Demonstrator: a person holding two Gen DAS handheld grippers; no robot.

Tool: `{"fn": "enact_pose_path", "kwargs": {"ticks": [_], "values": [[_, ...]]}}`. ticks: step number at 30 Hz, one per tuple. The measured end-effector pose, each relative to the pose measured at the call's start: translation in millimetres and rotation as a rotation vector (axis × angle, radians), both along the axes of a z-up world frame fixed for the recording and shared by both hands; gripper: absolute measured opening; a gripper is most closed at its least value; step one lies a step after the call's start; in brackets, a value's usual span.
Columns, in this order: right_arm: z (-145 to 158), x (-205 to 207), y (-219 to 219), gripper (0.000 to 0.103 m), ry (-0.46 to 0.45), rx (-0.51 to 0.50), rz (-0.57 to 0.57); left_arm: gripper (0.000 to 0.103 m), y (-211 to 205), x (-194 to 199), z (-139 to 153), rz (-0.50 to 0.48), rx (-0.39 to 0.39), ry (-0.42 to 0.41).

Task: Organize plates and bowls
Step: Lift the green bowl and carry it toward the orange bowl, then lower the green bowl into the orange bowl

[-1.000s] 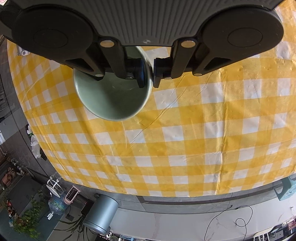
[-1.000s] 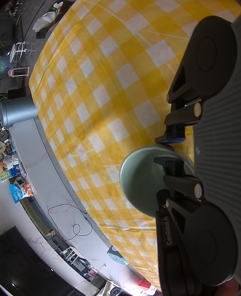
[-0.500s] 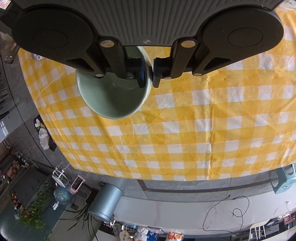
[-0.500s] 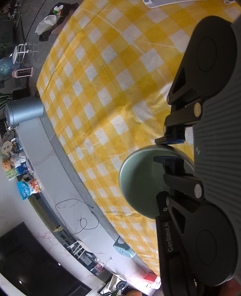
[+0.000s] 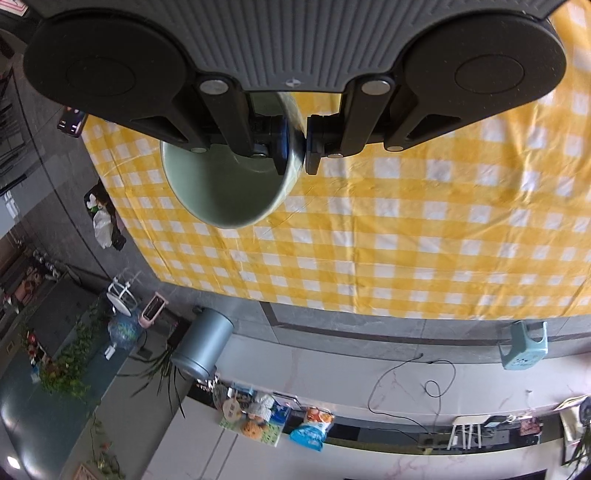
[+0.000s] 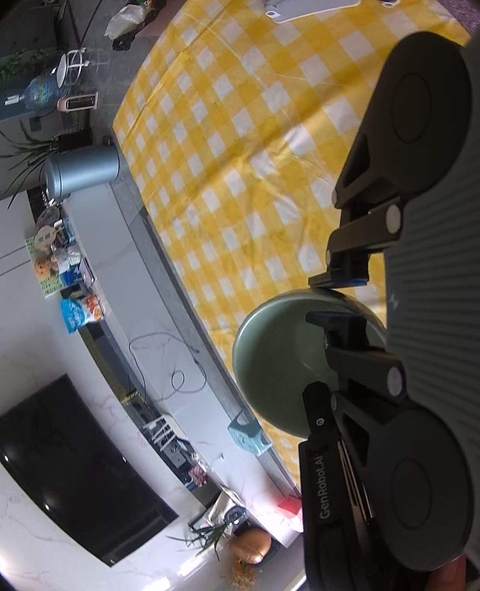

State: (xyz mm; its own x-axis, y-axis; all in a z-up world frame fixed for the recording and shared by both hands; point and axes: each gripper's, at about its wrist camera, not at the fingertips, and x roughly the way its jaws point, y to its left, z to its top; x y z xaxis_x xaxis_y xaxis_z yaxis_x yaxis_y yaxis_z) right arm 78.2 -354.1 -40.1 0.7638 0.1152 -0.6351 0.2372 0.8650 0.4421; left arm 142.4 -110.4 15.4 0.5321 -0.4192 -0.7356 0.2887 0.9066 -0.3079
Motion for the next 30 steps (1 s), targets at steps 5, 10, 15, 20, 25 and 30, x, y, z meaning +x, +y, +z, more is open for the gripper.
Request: {"fn": "enact_pose_path", "kwargs": {"ticks": [5, 10, 15, 20, 25, 30], "values": [[6, -24, 27, 0.01, -0.012, -0.011, 0.06, 0.009, 30, -27, -1, 0.058, -0.032, 0.005], [1, -41, 46, 0.01, 0.013, -0.009, 0.1, 0.01, 55, -45, -13, 0.111, -0.065, 0.035], [-6, -49, 54, 0.01, 0.042, -0.011, 0.123, 0.01, 69, -59, -26, 0.145, -0.096, 0.07], [-15, -53, 52, 0.009, 0.071, -0.001, 0.125, 0.01, 69, -67, -37, 0.155, -0.102, 0.084], [-23, -54, 50, 0.009, 0.102, -0.008, 0.124, 0.01, 67, -69, -49, 0.157, -0.099, 0.115], [-30, -53, 48, 0.008, 0.128, -0.017, 0.125, 0.011, 63, -70, -58, 0.123, -0.078, 0.147]]}}
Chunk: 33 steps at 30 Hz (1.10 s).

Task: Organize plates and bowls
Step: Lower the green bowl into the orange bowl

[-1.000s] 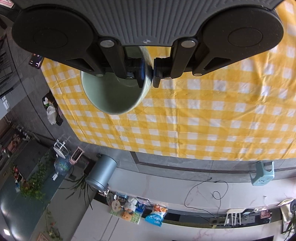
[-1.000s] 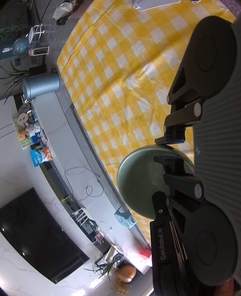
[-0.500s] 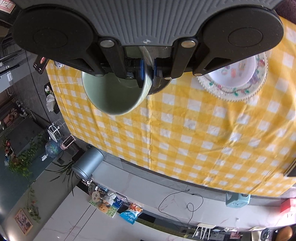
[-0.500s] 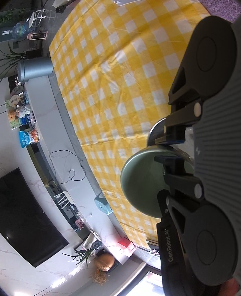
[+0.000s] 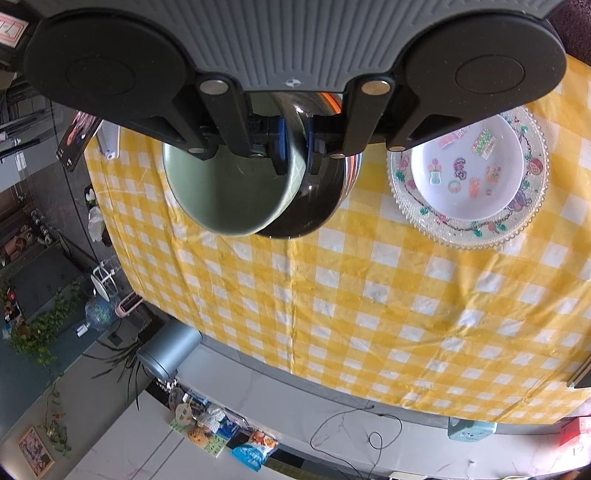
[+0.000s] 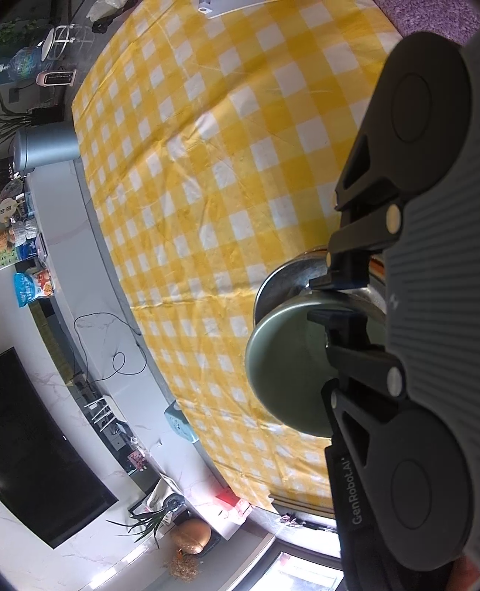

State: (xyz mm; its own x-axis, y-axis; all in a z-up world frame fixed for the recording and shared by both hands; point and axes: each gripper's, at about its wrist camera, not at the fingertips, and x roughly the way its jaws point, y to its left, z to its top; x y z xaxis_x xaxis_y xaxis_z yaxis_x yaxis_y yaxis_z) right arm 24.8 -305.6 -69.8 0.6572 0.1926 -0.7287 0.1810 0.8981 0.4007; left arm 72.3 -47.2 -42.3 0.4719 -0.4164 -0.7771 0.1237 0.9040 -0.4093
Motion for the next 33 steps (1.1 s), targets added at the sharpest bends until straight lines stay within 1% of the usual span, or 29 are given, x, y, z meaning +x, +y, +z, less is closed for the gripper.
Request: {"fn": "enact_pose_path", "kwargs": {"ticks": [4, 7, 12, 15, 19, 22, 29, 33], "values": [[-4, 2, 1, 0.008, 0.015, -0.018, 0.005, 0.011, -4, -1, -6, -0.019, 0.024, 0.014], [-6, 4, 2, 0.008, 0.023, -0.039, 0.011, 0.011, -7, -2, -6, -0.046, 0.047, 0.008], [-8, 6, 4, 0.008, 0.031, -0.063, 0.022, 0.011, -8, 0, -7, -0.057, 0.069, 0.004], [-9, 8, 8, 0.008, 0.033, -0.09, 0.037, 0.011, -11, 1, -6, -0.073, 0.096, -0.008], [-10, 11, 14, 0.007, 0.031, -0.142, 0.06, 0.011, -16, 1, -6, -0.099, 0.152, -0.028], [-11, 14, 19, 0.007, 0.029, -0.19, 0.078, 0.012, -18, 2, -6, -0.111, 0.167, -0.036], [-12, 21, 22, 0.006, 0.025, -0.258, 0.109, 0.014, -15, 6, -6, -0.12, 0.161, -0.033], [-13, 20, 23, 0.006, 0.017, -0.268, 0.109, 0.014, -16, 6, -6, -0.122, 0.166, -0.046]]}}
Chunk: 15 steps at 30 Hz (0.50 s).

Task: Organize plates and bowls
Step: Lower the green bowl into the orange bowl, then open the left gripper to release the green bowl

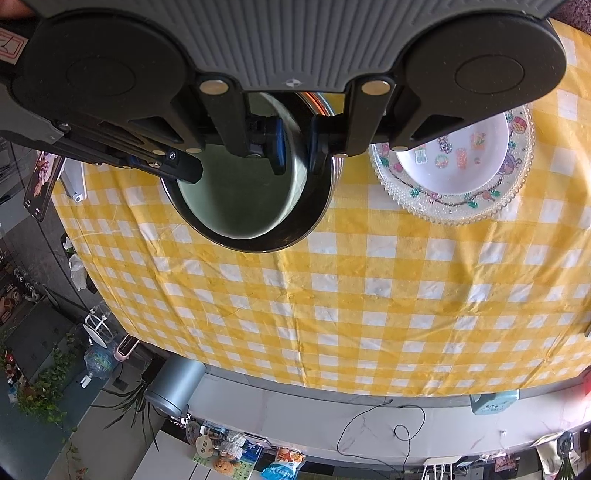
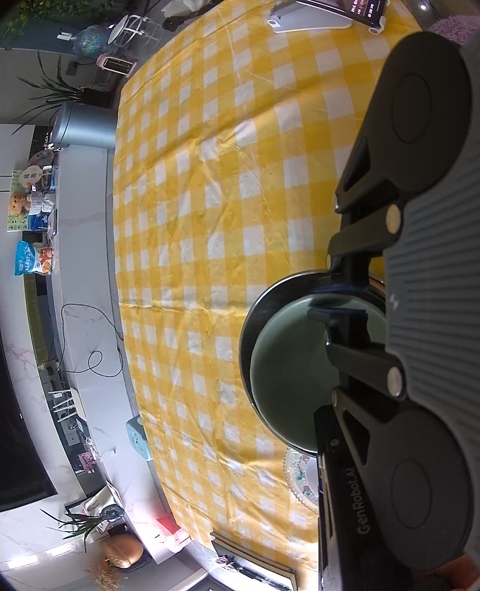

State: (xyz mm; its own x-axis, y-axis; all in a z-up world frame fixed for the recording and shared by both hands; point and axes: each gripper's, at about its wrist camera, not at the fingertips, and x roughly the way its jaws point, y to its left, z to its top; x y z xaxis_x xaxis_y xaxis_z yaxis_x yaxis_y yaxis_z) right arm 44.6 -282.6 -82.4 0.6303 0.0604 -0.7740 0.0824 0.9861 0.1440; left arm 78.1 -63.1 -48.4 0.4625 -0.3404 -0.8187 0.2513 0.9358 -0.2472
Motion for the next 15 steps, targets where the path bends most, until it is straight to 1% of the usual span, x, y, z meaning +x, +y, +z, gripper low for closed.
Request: {"fn": "enact_pose_path", "kwargs": {"ticks": [4, 9, 11, 13, 14, 15], "values": [[1, 0, 0, 0.006, -0.014, 0.001, 0.003, 0.015, -9, -3, 6, -0.025, 0.062, -0.062], [6, -2, 0, 0.009, -0.037, 0.004, 0.008, 0.017, -6, -3, 10, -0.031, 0.057, -0.078], [7, -3, 0, 0.01, -0.048, 0.01, 0.011, 0.022, -5, -4, 14, -0.042, 0.05, -0.096], [9, -4, -1, 0.014, -0.055, 0.017, 0.009, 0.026, -4, -5, 20, -0.058, 0.041, -0.122], [10, -5, -2, 0.022, -0.063, 0.022, 0.009, 0.029, -4, -6, 22, -0.065, 0.042, -0.136], [11, -5, -2, 0.024, -0.07, 0.028, 0.01, 0.03, -4, -7, 25, -0.071, 0.043, -0.148]]}}
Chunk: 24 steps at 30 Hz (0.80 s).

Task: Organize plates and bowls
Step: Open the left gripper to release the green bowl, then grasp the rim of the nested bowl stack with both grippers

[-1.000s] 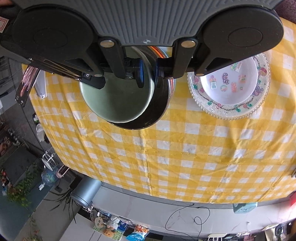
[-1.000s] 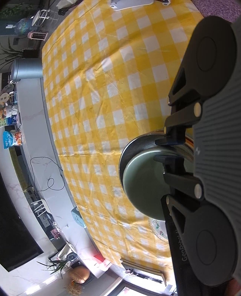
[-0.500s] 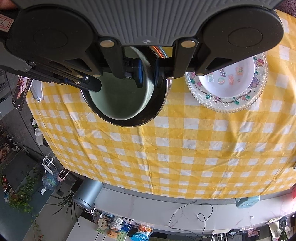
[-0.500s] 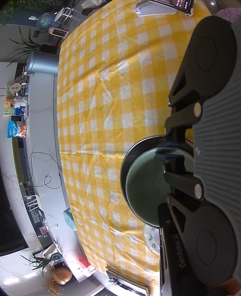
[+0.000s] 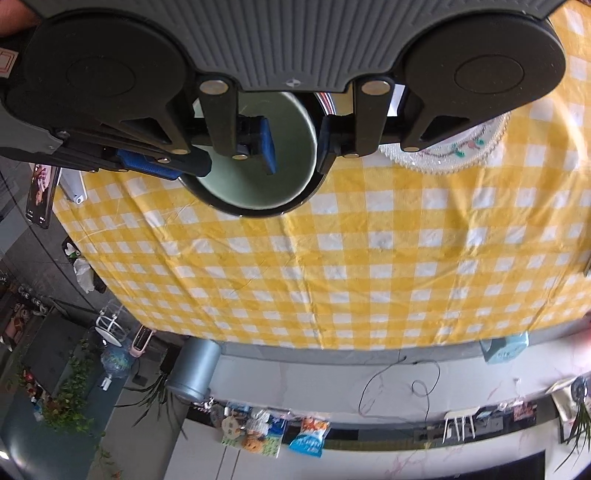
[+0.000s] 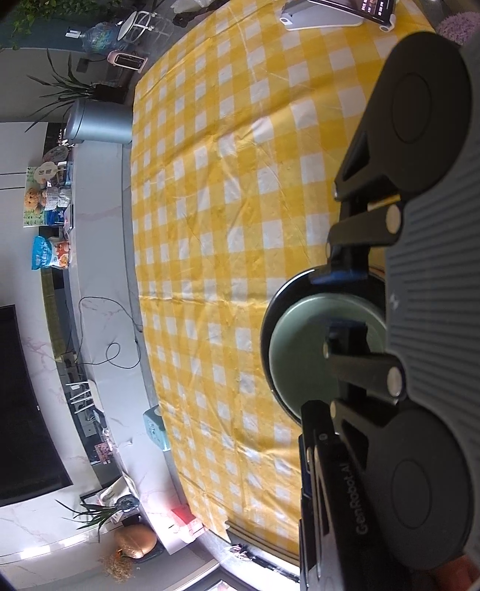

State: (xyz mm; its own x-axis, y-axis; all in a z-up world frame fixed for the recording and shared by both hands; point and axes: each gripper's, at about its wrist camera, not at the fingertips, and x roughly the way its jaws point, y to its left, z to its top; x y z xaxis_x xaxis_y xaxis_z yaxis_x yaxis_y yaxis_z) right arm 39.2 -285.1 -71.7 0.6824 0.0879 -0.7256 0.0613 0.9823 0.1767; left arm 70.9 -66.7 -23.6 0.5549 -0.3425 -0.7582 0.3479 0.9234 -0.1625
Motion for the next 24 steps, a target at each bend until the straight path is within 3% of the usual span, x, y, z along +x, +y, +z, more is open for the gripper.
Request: {"fn": "enact_pose_path", "kwargs": {"ticks": [10, 16, 21, 24], "values": [[13, -12, 0, 0.043, -0.092, -0.015, -0.003, 0.047, 15, -7, 11, -0.012, -0.037, -0.058], [13, -17, -3, 0.064, -0.129, -0.041, -0.039, 0.058, 34, -13, 10, 0.015, -0.096, -0.09], [14, -32, -14, 0.092, -0.243, -0.056, -0.125, 0.062, 46, -18, 2, 0.068, -0.086, -0.137], [13, -38, -17, 0.095, -0.278, -0.092, -0.216, 0.061, 53, -19, -7, 0.119, -0.082, -0.131]]}}
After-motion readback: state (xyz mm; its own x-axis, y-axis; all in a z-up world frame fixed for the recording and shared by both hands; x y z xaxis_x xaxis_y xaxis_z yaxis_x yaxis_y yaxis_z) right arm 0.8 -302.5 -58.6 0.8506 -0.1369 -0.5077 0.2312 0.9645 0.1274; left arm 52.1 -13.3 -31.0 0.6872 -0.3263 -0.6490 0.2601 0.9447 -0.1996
